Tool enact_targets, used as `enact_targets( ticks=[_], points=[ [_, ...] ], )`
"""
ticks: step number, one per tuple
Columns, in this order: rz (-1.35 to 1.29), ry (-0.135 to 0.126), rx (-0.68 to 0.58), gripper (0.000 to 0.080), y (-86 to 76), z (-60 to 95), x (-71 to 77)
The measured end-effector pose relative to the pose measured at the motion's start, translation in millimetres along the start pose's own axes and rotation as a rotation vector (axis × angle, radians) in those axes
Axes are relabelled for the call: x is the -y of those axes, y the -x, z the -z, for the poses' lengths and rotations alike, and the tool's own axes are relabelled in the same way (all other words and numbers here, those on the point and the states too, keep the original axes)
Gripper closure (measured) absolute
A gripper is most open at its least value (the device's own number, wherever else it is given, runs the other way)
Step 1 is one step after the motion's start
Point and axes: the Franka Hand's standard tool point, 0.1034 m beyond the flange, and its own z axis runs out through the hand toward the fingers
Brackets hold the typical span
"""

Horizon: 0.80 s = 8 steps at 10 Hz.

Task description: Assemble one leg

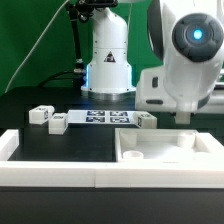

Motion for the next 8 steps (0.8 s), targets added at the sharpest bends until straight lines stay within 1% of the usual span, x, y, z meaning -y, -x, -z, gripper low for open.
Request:
enact_targets(
  ticks=[1, 2, 3, 4, 5, 6, 7, 8],
  points=[
    [0.007, -0.003, 0.001, 0.0509, 7.7, 11.5, -1.7],
    [0.01, -0.01, -0.029, 0.0509, 13.4, 27.0, -1.7],
    [0.01, -0.01, -0.037, 0.0509, 17.5, 30.7, -2.2],
    [0.011, -0.015, -0.075, 0.0509, 11.2, 30.6, -0.1],
    [0.015, -0.027, -0.19, 0.0509, 2.9, 36.0, 4.3],
    [0.016, -0.032, -0.288, 0.0509, 5.0, 37.3, 4.7],
    [0.018, -0.031, -0.343, 0.0509, 5.1, 34.9, 3.4],
    [0.033, -0.022, -0.461, 0.0509, -10.2, 35.1, 0.1]
  ],
)
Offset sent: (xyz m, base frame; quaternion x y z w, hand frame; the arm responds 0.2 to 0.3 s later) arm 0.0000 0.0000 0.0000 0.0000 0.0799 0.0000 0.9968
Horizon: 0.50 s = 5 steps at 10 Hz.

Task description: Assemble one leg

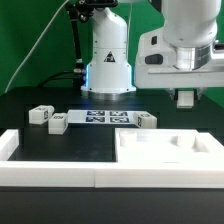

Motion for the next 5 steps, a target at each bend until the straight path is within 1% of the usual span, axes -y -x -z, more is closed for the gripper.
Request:
enact_targets(
  ticks=[1, 2, 3, 4, 5],
  points=[
    [0.012, 0.003, -0.061, 0.0509, 2.6, 3.5, -5.0],
    [0.023, 0.004, -0.113, 0.0509, 4.5, 16.2, -5.7],
    [0.03, -0.004, -0.204, 0.0509, -0.1, 26.8, -4.7],
    [0.037, -0.008, -0.255, 0.0509, 1.8, 37.1, -6.4],
    [0.042, -0.019, -0.336, 0.0509, -4.8, 50.7, -4.1]
  ],
)
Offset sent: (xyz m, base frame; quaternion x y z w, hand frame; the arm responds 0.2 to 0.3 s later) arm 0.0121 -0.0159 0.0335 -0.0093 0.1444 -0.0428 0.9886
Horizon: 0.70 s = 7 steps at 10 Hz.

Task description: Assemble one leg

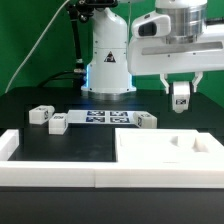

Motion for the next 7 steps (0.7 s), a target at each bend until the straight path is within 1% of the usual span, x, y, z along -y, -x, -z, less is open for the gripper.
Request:
enact_targets(
  ticks=[1, 2, 3, 4, 5, 6, 7],
  points=[
    [0.008, -0.012, -0.102, 0.0509, -10.3, 11.5, 3.9],
    [0.012, -0.021, -0.203, 0.0509, -10.0, 8.9, 5.4],
    [0.019, -0.028, -0.277, 0.0509, -7.9, 5.9, 7.2],
    [0.026, -0.036, -0.334, 0.0509, -9.1, 6.9, 9.7],
    [0.06, -0.042, -0.421, 0.0509, -11.5, 9.2, 11.0],
    [0.151, -0.013, -0.433, 0.0509, -15.1, 9.7, 0.6],
    [0.18, -0.006, -0.444, 0.0509, -18.6, 12.0, -1.3]
  ],
)
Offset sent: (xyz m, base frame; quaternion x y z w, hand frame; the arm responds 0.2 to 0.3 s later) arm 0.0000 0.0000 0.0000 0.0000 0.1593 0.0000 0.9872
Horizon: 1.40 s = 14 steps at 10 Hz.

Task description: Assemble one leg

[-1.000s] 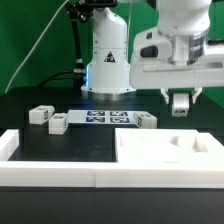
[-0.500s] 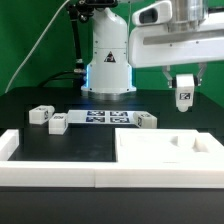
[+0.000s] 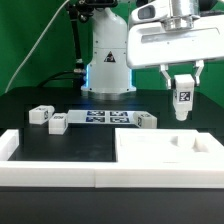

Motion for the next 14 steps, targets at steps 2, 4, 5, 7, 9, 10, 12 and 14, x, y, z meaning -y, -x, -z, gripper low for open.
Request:
enact_targets(
  ticks=[2, 4, 5, 7, 9, 10, 12, 14],
  points=[
    [0.105, 0.0, -0.029, 0.0509, -17.9, 0.3, -1.3],
    [0.095, 0.0, -0.023, 0.0509, -14.2, -1.4, -0.8],
    [0.095, 0.0, -0.023, 0.0509, -14.2, -1.5, -0.9],
    [0.109, 0.0, -0.027, 0.0509, -17.8, -1.7, -1.2],
    [0.14, -0.007, -0.069, 0.0509, -53.7, -6.4, 2.7],
    [0.139, -0.011, -0.086, 0.0509, -64.5, -10.6, 5.3],
    [0.159, -0.011, -0.113, 0.0509, -85.6, -24.9, 4.0],
    [0.163, -0.008, -0.133, 0.0509, -93.2, -26.8, -0.5]
  ],
)
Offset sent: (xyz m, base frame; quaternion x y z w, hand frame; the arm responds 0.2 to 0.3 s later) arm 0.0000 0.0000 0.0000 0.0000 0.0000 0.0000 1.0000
